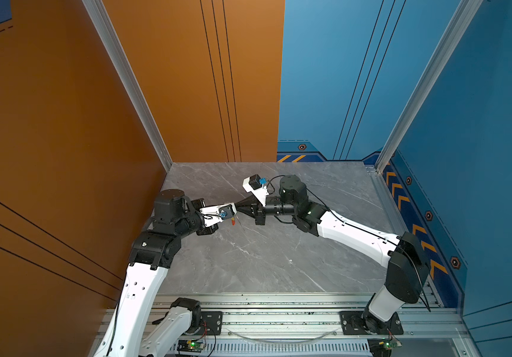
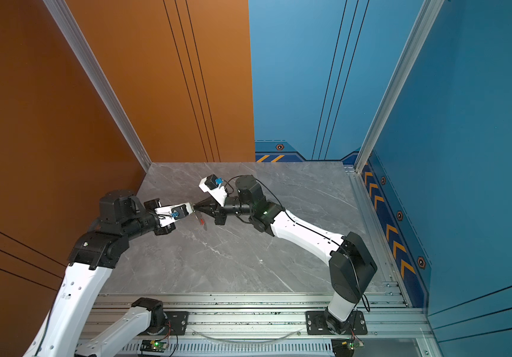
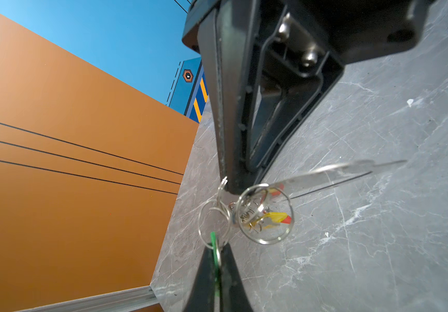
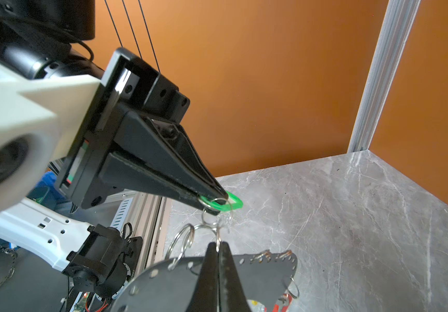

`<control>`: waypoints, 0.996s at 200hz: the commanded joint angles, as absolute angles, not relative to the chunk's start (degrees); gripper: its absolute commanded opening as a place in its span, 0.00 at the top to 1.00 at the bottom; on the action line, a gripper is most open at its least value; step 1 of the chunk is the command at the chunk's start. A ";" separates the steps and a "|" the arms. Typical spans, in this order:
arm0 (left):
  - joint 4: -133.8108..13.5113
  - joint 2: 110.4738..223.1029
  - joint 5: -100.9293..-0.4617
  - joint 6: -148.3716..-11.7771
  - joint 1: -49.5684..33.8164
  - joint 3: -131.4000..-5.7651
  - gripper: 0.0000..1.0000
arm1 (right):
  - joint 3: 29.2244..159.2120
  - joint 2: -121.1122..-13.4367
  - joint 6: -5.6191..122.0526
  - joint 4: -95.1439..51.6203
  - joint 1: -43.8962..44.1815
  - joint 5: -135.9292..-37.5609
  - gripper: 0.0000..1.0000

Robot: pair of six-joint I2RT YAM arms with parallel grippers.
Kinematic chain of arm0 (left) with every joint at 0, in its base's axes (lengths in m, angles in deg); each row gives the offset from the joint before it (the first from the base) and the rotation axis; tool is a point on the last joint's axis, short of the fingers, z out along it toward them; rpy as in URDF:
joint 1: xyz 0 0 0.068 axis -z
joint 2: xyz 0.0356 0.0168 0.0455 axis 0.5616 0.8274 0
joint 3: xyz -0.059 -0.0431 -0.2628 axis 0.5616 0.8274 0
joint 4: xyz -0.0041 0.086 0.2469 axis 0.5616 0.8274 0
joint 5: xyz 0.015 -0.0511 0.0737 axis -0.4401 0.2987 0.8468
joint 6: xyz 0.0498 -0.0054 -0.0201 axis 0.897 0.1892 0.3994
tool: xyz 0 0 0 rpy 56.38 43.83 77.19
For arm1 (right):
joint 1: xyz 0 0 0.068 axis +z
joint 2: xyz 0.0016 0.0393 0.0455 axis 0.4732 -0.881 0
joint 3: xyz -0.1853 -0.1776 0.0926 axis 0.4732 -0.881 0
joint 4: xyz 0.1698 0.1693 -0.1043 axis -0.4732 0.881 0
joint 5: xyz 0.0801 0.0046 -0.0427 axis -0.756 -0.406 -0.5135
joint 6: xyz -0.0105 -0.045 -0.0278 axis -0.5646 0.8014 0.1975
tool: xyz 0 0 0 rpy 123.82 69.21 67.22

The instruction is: Remove the keys from the keyring

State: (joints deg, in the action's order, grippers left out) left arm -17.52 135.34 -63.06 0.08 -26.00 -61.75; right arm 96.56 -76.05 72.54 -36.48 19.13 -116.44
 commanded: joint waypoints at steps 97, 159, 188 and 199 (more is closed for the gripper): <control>-16.26 135.03 -67.56 -5.71 -31.34 -59.00 1.00 | 98.49 -73.74 69.96 -43.34 18.96 -111.81 1.00; -16.82 131.59 -75.20 -19.58 -31.05 -52.73 1.00 | 92.16 -71.77 73.79 -36.50 15.86 -106.83 1.00; -23.91 130.28 -76.70 -28.33 -29.38 -44.46 1.00 | 89.29 -69.79 77.10 -31.30 14.26 -104.59 1.00; -28.74 130.09 -76.71 -31.29 -28.47 -40.19 1.00 | 88.16 -68.81 77.26 -30.55 13.34 -104.24 1.00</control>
State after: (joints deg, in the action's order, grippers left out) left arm -20.84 130.67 -73.57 -21.58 -30.00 -47.04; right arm 90.24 -72.33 74.22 -34.67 14.87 -106.89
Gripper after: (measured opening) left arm 0.056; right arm 0.052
